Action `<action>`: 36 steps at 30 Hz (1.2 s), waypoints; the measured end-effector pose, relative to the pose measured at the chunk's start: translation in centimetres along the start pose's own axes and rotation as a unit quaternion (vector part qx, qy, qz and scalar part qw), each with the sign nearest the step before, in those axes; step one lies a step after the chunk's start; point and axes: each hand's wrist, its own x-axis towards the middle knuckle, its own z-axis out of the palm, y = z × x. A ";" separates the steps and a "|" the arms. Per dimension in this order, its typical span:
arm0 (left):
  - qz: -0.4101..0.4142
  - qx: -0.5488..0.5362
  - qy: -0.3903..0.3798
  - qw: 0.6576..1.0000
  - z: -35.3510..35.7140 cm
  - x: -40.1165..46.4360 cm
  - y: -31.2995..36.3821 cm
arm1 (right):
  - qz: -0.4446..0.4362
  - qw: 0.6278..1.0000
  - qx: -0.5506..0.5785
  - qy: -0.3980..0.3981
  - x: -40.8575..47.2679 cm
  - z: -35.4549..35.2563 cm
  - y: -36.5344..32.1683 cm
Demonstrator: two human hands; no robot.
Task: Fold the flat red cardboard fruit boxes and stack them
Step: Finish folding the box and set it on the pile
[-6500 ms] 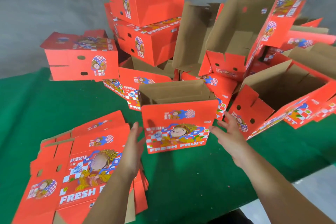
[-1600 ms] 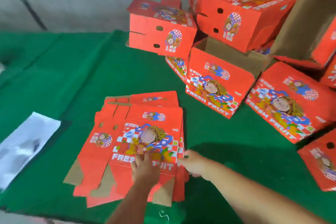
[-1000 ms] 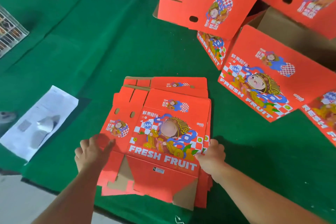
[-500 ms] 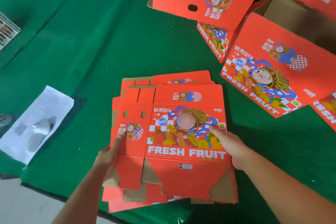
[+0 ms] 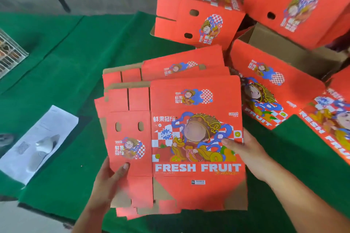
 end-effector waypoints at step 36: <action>0.241 -0.054 0.087 0.965 7.5 -1.6 6.2 | -0.196 0.968 0.011 0.155 -7.4 -3.0 -4.9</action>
